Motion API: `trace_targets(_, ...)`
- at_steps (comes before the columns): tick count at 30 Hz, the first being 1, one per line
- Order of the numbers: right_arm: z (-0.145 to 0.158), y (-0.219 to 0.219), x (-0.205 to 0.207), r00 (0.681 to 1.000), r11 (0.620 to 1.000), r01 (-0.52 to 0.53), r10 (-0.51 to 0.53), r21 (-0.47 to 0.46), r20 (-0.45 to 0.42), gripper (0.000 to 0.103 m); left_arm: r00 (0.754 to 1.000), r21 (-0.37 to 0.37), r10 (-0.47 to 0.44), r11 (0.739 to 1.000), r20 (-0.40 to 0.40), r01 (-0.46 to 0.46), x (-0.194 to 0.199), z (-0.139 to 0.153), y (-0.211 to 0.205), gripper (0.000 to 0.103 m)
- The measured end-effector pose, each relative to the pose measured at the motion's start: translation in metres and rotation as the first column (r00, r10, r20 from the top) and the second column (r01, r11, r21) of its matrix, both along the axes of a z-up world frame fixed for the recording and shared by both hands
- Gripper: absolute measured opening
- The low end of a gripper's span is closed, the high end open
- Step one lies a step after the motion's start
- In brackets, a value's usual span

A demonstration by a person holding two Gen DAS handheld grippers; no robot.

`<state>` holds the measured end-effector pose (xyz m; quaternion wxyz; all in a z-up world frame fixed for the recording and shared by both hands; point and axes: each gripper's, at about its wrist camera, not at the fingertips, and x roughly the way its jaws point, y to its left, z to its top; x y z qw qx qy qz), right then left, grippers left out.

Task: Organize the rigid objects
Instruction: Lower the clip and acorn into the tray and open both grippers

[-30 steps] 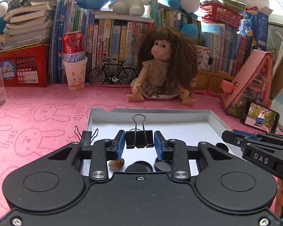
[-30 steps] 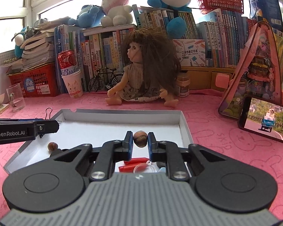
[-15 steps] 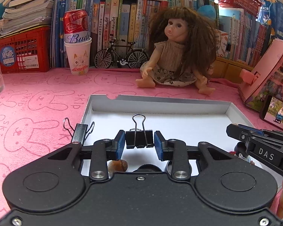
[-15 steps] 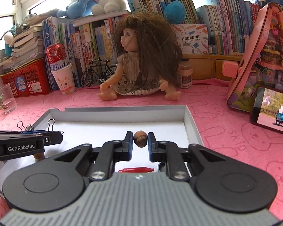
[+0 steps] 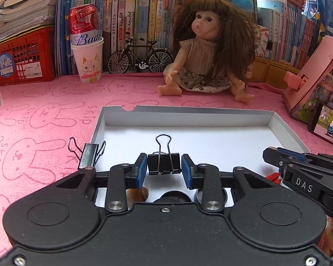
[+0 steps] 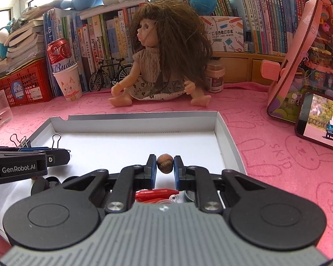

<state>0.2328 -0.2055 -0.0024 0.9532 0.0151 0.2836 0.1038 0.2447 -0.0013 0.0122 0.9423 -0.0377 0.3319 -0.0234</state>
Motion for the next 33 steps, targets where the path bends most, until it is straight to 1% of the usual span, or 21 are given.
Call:
trace_targets(8, -0.0007, 0.004, 0.002, 1.0, 1.0, -0.003, 0.002, -0.03, -0.022, 0.02, 0.999, 0.011, 0.001, 1.0, -0.033, 0.0, 0.0047, -0.0023, -0.0007, 0.032)
trace_targets(16, -0.0025, 0.005, 0.0043, 0.999, 0.999, -0.004, 0.002, -0.037, -0.047, 0.021, 0.999, 0.025, 0.009, 1.0, -0.054, -0.007, 0.0076, -0.0037, -0.0014, 0.032)
trace_targets(23, -0.0033, 0.0044, 0.0062, 0.998, 0.999, 0.001, -0.003, -0.035, -0.058, 0.021, 0.999, 0.036, 0.01, 0.999, -0.052, -0.008, 0.0078, -0.004, -0.0028, 0.032)
trace_targets(28, -0.0033, 0.0036, 0.0062, 0.998, 1.0, 0.002, -0.003, -0.028, -0.064, 0.026, 0.999, 0.036, 0.012, 0.999, -0.051, -0.01, 0.0071, -0.0037, -0.0031, 0.032)
trace_targets(33, -0.0028, 0.0039, 0.0052, 0.998, 1.0, 0.001, -0.003, -0.025, -0.063, 0.026, 0.999, 0.038, 0.014, 0.999, -0.049, -0.012, 0.0061, -0.0026, -0.0035, 0.032)
